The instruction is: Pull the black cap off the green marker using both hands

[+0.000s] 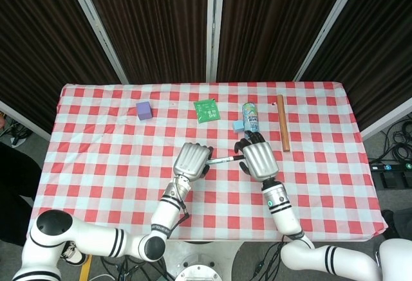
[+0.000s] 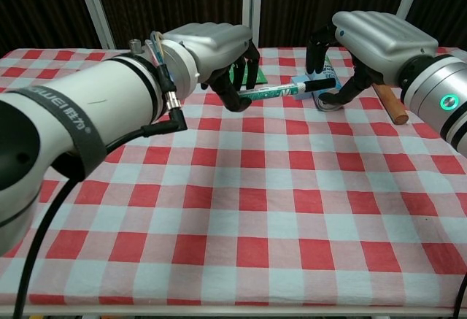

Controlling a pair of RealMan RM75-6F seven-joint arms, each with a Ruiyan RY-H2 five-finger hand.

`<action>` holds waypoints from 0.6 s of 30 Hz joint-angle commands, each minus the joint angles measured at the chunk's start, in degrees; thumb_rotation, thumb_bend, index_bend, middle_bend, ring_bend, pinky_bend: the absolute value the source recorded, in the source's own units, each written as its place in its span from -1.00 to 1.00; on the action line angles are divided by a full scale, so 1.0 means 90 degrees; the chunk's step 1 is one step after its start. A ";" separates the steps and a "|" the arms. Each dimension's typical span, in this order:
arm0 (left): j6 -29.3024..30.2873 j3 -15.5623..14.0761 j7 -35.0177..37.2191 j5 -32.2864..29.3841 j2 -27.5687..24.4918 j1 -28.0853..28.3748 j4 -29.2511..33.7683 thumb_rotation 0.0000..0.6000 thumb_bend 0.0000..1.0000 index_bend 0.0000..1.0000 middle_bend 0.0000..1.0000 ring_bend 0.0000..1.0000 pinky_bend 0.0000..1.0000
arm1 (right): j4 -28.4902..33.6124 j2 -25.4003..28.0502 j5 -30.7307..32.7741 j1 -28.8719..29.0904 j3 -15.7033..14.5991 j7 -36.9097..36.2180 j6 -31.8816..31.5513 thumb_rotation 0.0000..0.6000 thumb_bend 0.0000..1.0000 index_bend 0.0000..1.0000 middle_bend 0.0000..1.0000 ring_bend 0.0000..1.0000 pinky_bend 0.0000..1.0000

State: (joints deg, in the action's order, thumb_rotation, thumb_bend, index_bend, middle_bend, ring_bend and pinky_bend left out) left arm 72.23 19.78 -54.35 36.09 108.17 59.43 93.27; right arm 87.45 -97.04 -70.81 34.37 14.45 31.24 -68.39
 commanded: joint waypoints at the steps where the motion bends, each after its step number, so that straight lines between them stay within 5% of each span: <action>1: 0.0017 -0.0009 0.0005 -0.0012 -0.0008 0.0005 0.0036 1.00 -0.17 0.12 0.13 0.00 0.13 | -0.0016 -0.0009 0.0012 0.0011 -0.0016 -0.0007 -0.0008 1.00 -0.73 -0.01 -0.12 -0.65 -0.56; 18: 0.0069 -0.0044 0.0046 -0.0062 -0.0033 0.0042 0.0099 1.00 -0.18 0.12 0.13 0.00 0.13 | -0.0058 -0.0053 0.0059 0.0066 -0.0096 -0.0032 -0.0090 1.00 -0.68 0.14 0.01 -0.53 -0.53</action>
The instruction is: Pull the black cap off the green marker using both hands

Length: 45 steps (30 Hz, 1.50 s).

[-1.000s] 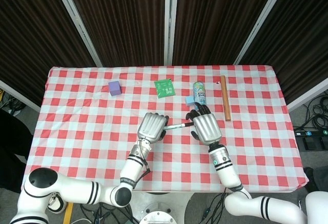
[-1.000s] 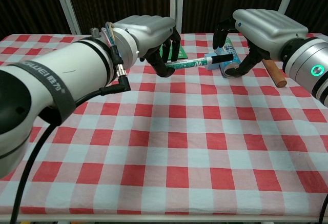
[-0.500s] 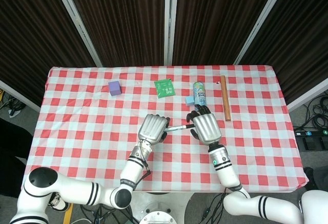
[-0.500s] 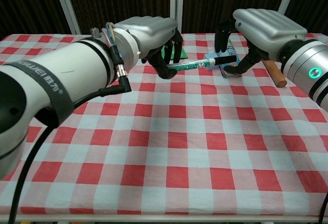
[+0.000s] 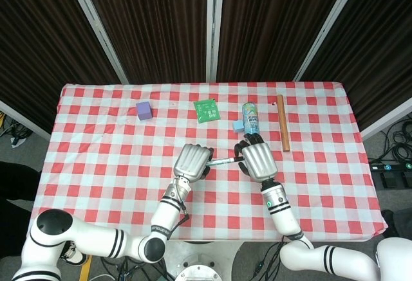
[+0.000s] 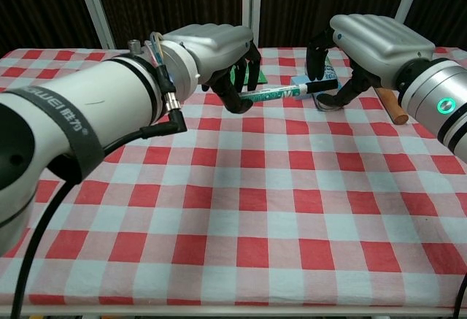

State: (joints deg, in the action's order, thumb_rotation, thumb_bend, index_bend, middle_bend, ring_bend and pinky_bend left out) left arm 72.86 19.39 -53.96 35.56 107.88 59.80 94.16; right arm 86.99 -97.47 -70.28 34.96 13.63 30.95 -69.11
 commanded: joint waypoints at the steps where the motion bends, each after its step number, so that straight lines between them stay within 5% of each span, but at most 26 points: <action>1: 0.0001 -0.0002 0.0010 -0.0006 -0.0003 0.0002 0.0004 1.00 -0.17 0.12 0.13 0.00 0.13 | -0.0016 -0.0012 0.0001 0.0001 -0.0012 -0.0002 -0.0019 1.00 -0.68 0.16 0.02 -0.52 -0.53; 21: 0.0071 -0.0073 0.0023 -0.0102 -0.0146 -0.0031 0.0284 1.00 -0.18 0.12 0.13 0.00 0.13 | -0.0045 -0.0053 -0.0009 -0.0009 -0.0044 0.0025 -0.0198 1.00 -0.44 0.55 0.32 -0.35 -0.44; 32: 0.0135 -0.0394 0.0336 0.0003 -0.0483 -0.0393 0.0346 1.00 -0.17 0.12 0.13 0.00 0.13 | -0.0124 0.0075 -0.0009 -0.0216 -0.0123 -0.0143 -0.0402 1.00 -0.35 0.69 0.42 -0.27 -0.38; 45: -0.0579 -0.1118 0.2003 0.1204 -0.0453 -0.1065 -0.1053 1.00 -0.18 0.11 0.13 0.00 0.13 | -0.0927 -0.0151 0.0229 -0.0602 -0.0456 -0.0689 -0.0236 1.00 -0.35 0.70 0.41 -0.27 -0.38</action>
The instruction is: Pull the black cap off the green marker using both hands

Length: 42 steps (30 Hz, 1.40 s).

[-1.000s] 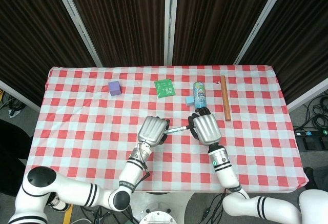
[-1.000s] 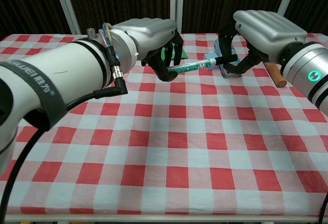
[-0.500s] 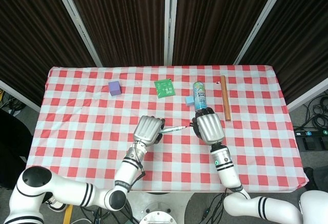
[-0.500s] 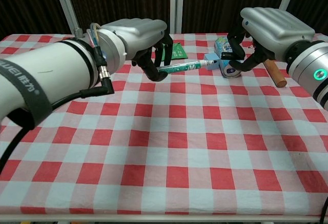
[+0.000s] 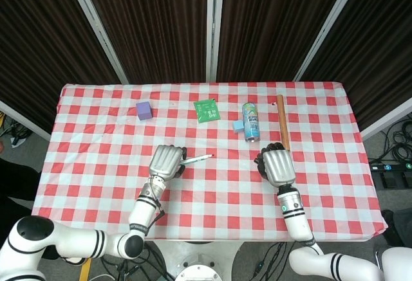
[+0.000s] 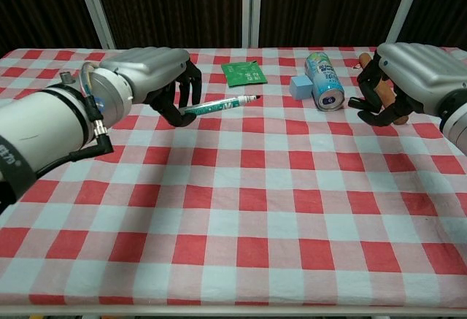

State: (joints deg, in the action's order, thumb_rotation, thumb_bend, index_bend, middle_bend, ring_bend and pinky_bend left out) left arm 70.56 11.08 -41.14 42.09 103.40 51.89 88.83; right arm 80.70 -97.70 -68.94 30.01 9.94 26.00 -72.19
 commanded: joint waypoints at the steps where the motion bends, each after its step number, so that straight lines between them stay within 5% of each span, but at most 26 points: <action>1: -0.0397 -0.0230 0.0736 0.0604 0.0057 -0.0219 -0.0575 1.00 -0.18 0.11 0.13 0.00 0.13 | -0.0306 -0.0164 0.0091 -0.0055 -0.0049 -0.0175 0.0136 1.00 -0.35 0.70 0.40 -0.27 -0.38; 8: -0.0774 -0.0372 0.1366 0.1229 0.0172 -0.0358 -0.1150 1.00 -0.20 0.11 0.13 0.00 0.12 | -0.0675 -0.0365 0.0081 0.0000 0.0010 -0.0349 0.0305 1.00 -0.39 0.58 0.34 -0.28 -0.40; 12: -0.0858 -0.0384 0.1474 0.1424 0.0224 -0.0410 -0.1260 1.00 -0.20 0.11 0.13 0.00 0.12 | -0.0639 -0.0329 0.0056 0.0024 0.0022 -0.0416 0.0413 1.00 -0.67 0.40 0.21 -0.35 -0.53; 16: -0.0915 -0.0377 0.1559 0.1580 0.0251 -0.0473 -0.1320 1.00 -0.22 0.10 0.12 -0.01 0.12 | -0.0456 -0.0191 0.0216 -0.0002 0.0045 -0.0387 0.0578 1.00 -0.96 0.00 -0.14 -0.65 -0.73; 23: -0.1046 -0.0281 0.1654 0.1697 0.0318 -0.0526 -0.1500 1.00 -0.24 0.09 0.12 -0.01 0.12 | -0.0122 0.0021 0.0406 -0.0125 0.0048 -0.0263 0.0567 1.00 -1.00 -0.42 -0.56 -0.96 -0.87; 42: -0.1254 -0.0117 0.1708 0.1846 0.0168 -0.0683 -0.1516 1.00 -0.57 -0.26 -0.28 -0.38 -0.19 | 0.0744 0.0643 -0.0369 -0.0968 -0.0105 -0.0891 -0.0819 1.00 -1.00 -0.52 -0.60 -1.00 -0.87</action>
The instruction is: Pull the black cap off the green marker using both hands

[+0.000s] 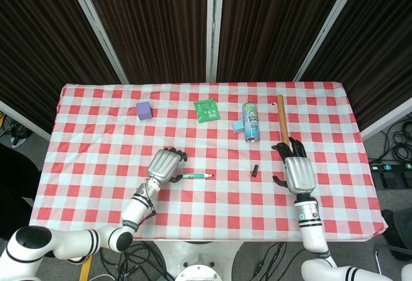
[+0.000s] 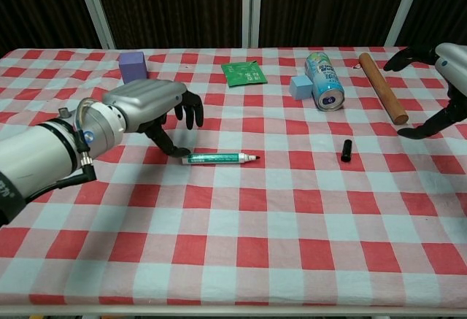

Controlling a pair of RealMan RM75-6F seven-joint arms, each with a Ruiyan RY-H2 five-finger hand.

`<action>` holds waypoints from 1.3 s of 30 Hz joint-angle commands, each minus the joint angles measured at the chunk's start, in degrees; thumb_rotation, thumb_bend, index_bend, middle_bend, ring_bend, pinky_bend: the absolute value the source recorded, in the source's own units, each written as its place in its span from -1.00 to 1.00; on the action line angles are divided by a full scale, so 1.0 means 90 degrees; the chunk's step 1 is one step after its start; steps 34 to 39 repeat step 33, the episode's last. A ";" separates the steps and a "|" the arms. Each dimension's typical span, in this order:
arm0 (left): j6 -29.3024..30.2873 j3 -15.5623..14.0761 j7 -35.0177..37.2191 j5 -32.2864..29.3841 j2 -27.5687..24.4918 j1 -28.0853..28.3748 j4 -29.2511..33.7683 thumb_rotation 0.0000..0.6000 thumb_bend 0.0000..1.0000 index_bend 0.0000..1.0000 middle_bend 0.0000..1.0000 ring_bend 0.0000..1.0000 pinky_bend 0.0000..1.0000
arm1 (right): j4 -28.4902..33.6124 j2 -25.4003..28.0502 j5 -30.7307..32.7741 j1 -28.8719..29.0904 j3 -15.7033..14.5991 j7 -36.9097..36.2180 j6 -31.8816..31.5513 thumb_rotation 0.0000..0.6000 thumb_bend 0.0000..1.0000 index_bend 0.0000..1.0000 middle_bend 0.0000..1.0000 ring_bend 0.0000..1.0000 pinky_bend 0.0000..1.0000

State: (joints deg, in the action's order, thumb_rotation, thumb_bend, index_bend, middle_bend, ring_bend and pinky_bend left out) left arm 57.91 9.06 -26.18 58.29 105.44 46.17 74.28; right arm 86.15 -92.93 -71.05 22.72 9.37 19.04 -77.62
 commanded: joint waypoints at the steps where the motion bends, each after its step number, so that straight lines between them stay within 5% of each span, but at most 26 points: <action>1: 0.0252 0.0164 0.0085 0.0079 -0.0104 -0.0082 0.0173 1.00 -0.58 -0.26 -0.28 -0.39 -0.20 | 0.0186 0.0153 -0.0184 -0.0220 -0.0059 -0.0167 -0.0301 1.00 -1.00 -0.52 -0.60 -1.00 -0.87; 10: 0.2254 0.0451 -0.0327 0.0161 -0.0749 -0.1030 0.0973 1.00 -0.54 -0.32 -0.45 -0.53 -0.41 | 0.0427 0.0576 -0.0581 -0.0898 -0.0348 -0.0398 -0.1105 1.00 -1.00 -0.52 -0.63 -1.00 -0.87; 15: 0.3187 -0.0371 -0.0212 0.0411 -0.1275 -0.2108 0.1659 1.00 -0.60 -0.45 -0.58 -0.70 -0.49 | 0.0206 0.0683 -0.0890 -0.1268 -0.0635 -0.0940 -0.1377 1.00 -1.00 -0.60 -0.71 -1.00 -0.87; 20: 0.4124 -0.1173 0.0414 0.1368 -0.1500 -0.3006 0.1340 1.00 -0.64 -0.50 -0.62 -0.73 -0.53 | 0.0021 0.0805 -0.1298 -0.1599 -0.1093 -0.1211 -0.1487 1.00 -0.99 -0.78 -0.73 -1.00 -0.96; 28: 0.4576 -0.1609 0.0780 0.1782 -0.1818 -0.3871 0.1393 1.00 -0.67 -0.50 -0.62 -0.75 -0.55 | -0.0040 0.0713 -0.1891 -0.2064 -0.1572 -0.1037 -0.1822 1.00 -0.87 -0.82 -0.75 -1.00 -1.00; 39: 0.4518 -0.1650 0.0909 0.1954 -0.1839 -0.4103 0.1334 1.00 -0.69 -0.50 -0.62 -0.75 -0.55 | -0.0129 0.0546 -0.1895 -0.2162 -0.1521 -0.0780 -0.1764 1.00 -0.87 -0.85 -0.76 -1.00 -1.00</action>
